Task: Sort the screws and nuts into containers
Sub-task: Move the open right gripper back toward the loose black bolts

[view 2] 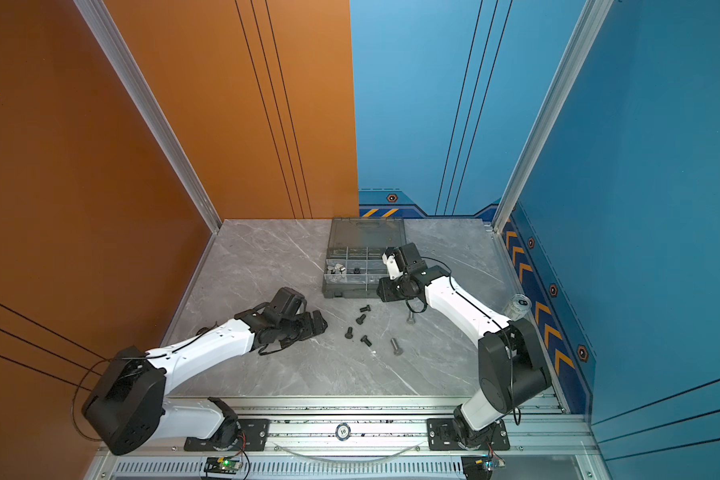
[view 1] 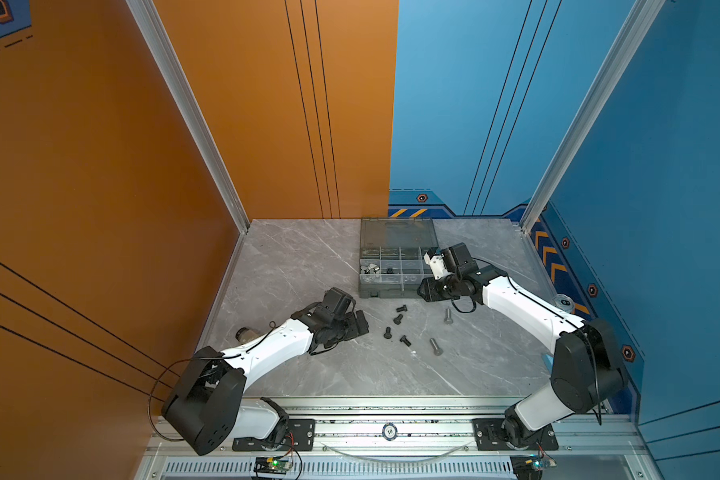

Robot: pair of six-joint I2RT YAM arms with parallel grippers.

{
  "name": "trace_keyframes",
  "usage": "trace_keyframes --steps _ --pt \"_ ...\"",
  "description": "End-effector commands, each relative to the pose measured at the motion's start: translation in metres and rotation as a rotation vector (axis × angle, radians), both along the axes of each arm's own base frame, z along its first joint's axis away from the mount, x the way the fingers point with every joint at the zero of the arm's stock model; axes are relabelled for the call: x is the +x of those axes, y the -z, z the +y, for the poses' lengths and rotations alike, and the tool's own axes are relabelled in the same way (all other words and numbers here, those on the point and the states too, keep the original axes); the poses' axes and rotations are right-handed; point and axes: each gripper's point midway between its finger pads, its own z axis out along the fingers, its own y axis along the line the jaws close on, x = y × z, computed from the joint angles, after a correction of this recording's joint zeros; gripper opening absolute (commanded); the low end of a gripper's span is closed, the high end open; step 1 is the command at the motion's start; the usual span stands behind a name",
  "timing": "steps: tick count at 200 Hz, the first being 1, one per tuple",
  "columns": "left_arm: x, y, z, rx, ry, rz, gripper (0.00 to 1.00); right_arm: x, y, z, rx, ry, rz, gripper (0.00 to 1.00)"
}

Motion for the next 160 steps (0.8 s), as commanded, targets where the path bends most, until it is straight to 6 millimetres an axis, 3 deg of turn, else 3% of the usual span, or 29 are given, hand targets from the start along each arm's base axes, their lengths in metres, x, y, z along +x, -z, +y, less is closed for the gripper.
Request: trace_keyframes --steps 1,76,112,160 --pt "0.0 -0.002 0.001 0.023 0.014 -0.009 0.98 -0.018 0.005 0.02 0.007 -0.137 0.009 0.44" --pt "-0.005 -0.02 -0.015 -0.233 0.049 -0.045 0.98 -0.044 0.018 0.097 -0.014 -0.47 -0.08 0.44" --pt "-0.012 -0.02 0.0 -0.287 0.031 -0.038 0.98 -0.046 0.019 0.125 0.024 -0.553 -0.107 0.44" --pt "-0.027 -0.015 0.033 -0.259 -0.012 -0.015 0.98 -0.054 0.04 0.161 0.005 -0.643 -0.091 0.44"
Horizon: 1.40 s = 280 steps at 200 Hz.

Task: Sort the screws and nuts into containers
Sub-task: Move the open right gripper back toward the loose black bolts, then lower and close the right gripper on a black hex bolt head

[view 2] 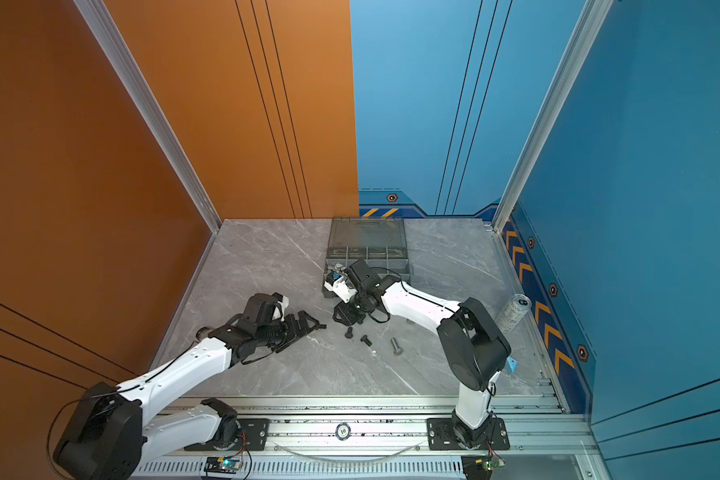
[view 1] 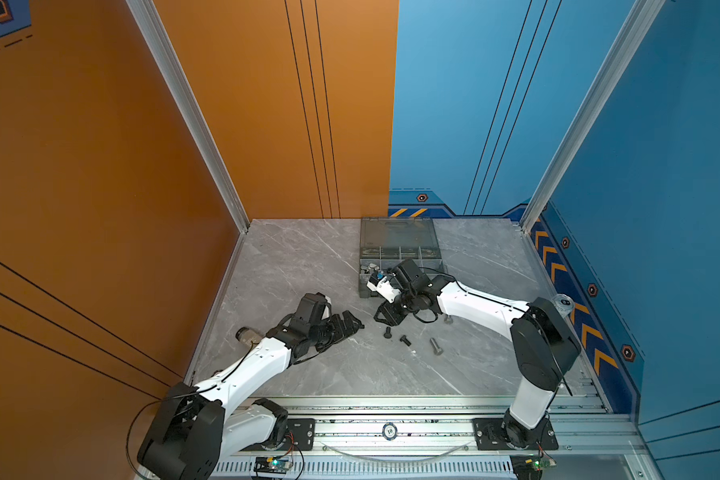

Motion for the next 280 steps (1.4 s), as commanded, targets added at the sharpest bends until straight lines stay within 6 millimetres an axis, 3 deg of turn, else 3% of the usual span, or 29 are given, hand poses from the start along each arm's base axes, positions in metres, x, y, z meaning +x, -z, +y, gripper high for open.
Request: trace_keyframes --steps 1,65,171,178,280 --pt "-0.016 0.007 0.012 0.008 0.017 0.042 0.98 -0.001 0.002 0.023 0.017 -0.066 -0.025 0.44" --pt "-0.025 0.008 0.025 -0.032 -0.014 0.047 0.98 -0.002 0.028 0.052 -0.01 -0.102 -0.051 0.43" --pt "-0.031 0.016 0.036 -0.056 -0.054 0.064 0.98 0.002 0.043 0.065 -0.04 -0.118 -0.053 0.42" --pt "-0.031 0.016 0.036 -0.057 -0.053 0.066 0.98 0.002 0.057 0.065 -0.061 -0.12 -0.035 0.42" --pt "-0.031 0.018 0.037 -0.061 -0.059 0.068 0.98 -0.007 0.081 0.062 -0.117 -0.119 0.007 0.37"
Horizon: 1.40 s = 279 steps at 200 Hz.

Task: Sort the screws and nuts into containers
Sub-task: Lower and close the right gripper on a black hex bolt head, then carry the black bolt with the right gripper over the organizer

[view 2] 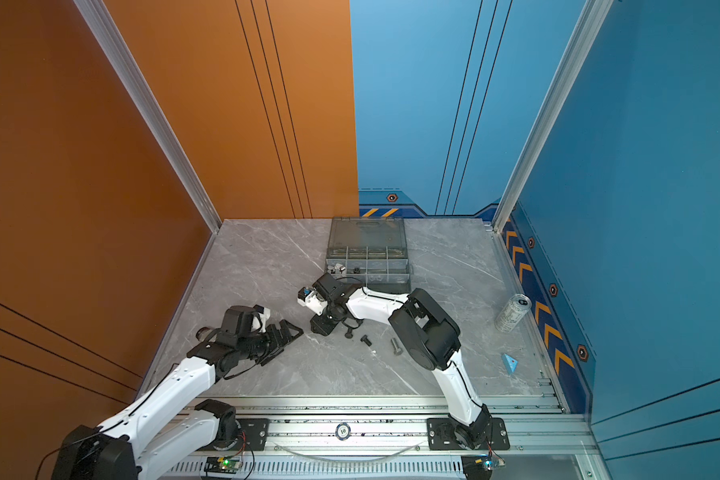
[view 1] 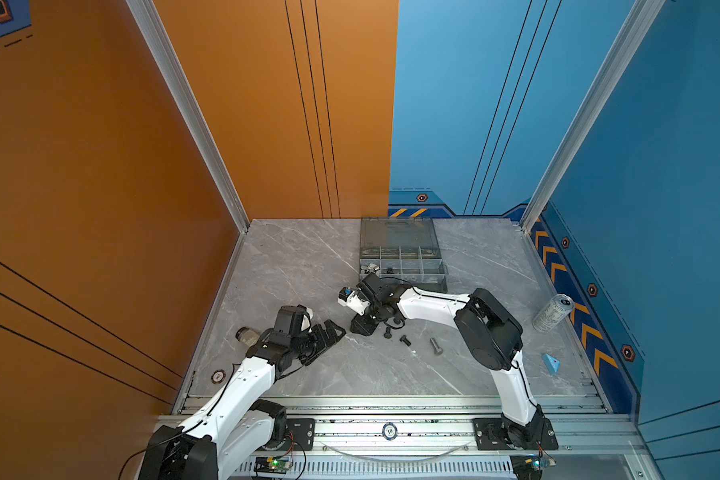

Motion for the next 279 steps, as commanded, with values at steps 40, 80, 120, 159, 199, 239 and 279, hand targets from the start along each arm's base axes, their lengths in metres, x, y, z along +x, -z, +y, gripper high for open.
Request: trace_keyframes --steps 40,80,120,159,199,239,279 --pt "-0.006 0.004 0.001 -0.014 0.01 0.015 0.98 -0.011 0.018 -0.013 -0.074 0.003 0.022 0.31" --pt "-0.007 0.005 0.001 -0.017 0.007 0.02 0.98 -0.013 0.021 -0.017 -0.089 0.012 0.033 0.16" --pt "-0.006 0.004 0.001 -0.019 0.006 0.018 0.98 -0.007 -0.001 -0.016 -0.04 0.042 0.028 0.02" --pt "-0.005 0.003 -0.001 -0.021 0.008 0.019 0.98 0.008 -0.064 -0.014 0.131 0.076 -0.015 0.0" --pt "-0.004 0.001 -0.002 -0.026 0.008 0.016 0.98 0.029 -0.133 -0.027 0.265 0.116 -0.097 0.0" --pt "-0.003 0.001 -0.003 -0.027 0.012 0.016 0.98 0.079 -0.162 -0.064 0.276 0.249 -0.18 0.0" --pt "-0.002 0.0 -0.005 -0.029 0.014 0.013 0.98 0.127 -0.156 -0.1 0.217 0.399 -0.204 0.0"
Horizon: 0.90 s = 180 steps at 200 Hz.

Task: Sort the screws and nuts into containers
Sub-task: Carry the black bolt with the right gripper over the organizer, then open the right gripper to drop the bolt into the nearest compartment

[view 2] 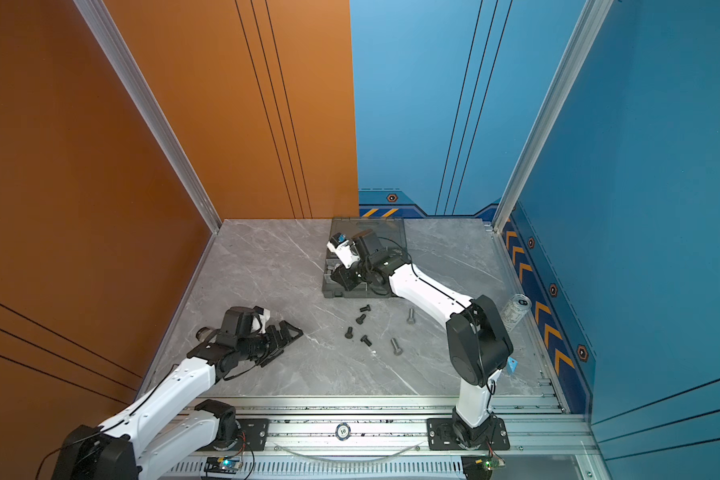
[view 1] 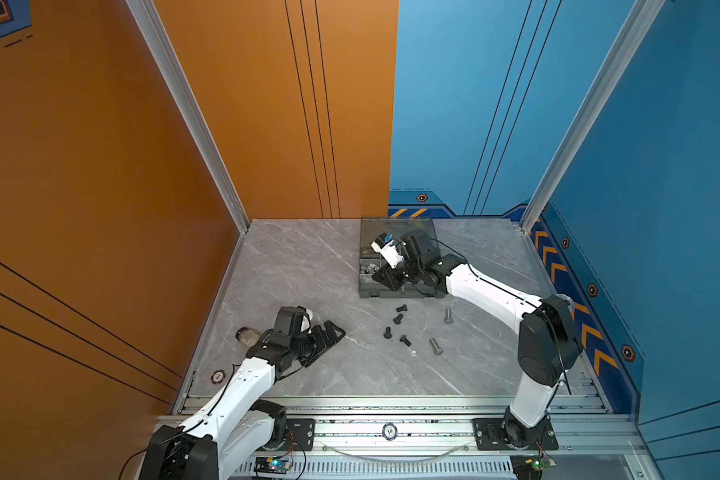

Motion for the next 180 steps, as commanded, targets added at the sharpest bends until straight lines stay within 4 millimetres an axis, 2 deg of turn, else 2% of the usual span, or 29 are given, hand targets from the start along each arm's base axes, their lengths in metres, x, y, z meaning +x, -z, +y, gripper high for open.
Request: trace_keyframes --steps 1,21,50,128,180 --pt "0.0 -0.003 -0.005 -0.024 0.017 0.0 0.98 0.028 0.004 -0.017 -0.031 0.103 0.005 0.0" --pt "0.0 -0.003 -0.006 -0.024 0.018 0.003 0.98 0.04 0.015 -0.027 -0.064 0.144 0.024 0.0" --pt "0.002 -0.005 -0.007 -0.025 0.021 -0.001 0.98 0.049 0.031 -0.032 -0.103 0.169 0.036 0.0" --pt "0.002 -0.006 -0.009 -0.024 0.024 -0.004 0.98 0.037 0.079 -0.026 -0.147 0.151 0.128 0.0" --pt "0.002 -0.006 -0.009 -0.023 0.025 -0.005 0.98 0.038 0.097 -0.028 -0.181 0.165 0.152 0.0"
